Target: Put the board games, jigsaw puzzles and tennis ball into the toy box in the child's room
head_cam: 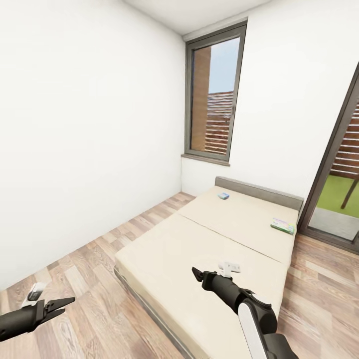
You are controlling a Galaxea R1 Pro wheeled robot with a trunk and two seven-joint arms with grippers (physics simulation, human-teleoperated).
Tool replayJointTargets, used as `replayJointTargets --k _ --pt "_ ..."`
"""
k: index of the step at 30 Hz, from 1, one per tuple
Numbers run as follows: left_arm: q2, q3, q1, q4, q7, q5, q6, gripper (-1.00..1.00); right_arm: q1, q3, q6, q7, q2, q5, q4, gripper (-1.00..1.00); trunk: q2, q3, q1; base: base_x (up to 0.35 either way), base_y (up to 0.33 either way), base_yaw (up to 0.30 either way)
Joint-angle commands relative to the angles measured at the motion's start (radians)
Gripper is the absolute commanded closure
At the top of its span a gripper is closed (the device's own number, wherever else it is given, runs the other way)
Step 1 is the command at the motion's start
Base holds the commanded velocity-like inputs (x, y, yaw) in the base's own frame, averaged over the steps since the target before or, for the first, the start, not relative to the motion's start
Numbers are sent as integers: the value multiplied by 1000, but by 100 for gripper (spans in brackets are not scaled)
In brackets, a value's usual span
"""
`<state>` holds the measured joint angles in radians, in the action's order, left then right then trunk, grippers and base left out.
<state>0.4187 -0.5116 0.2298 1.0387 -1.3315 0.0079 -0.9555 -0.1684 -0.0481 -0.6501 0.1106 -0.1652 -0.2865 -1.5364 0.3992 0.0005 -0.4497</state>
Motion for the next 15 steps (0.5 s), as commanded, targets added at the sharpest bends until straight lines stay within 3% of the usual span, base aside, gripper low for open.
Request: replayJointTargets --k 1,7,15 --pt "0 -1 0 0 -3 1 -10 -100 0 1 -5 3 -1 1 -1 -100 1 0 0 -52 0 0" --pt "-2 -1 0 0 -2 1 -11 -100 0 1 -5 3 -3 2 -2 -100 1 0 0 -64 0 72" --pt "-9 0 0 0 -2 1 -10 -100 0 1 -5 2 -3 3 -2 -100 1 0 0 -26 -78 255"
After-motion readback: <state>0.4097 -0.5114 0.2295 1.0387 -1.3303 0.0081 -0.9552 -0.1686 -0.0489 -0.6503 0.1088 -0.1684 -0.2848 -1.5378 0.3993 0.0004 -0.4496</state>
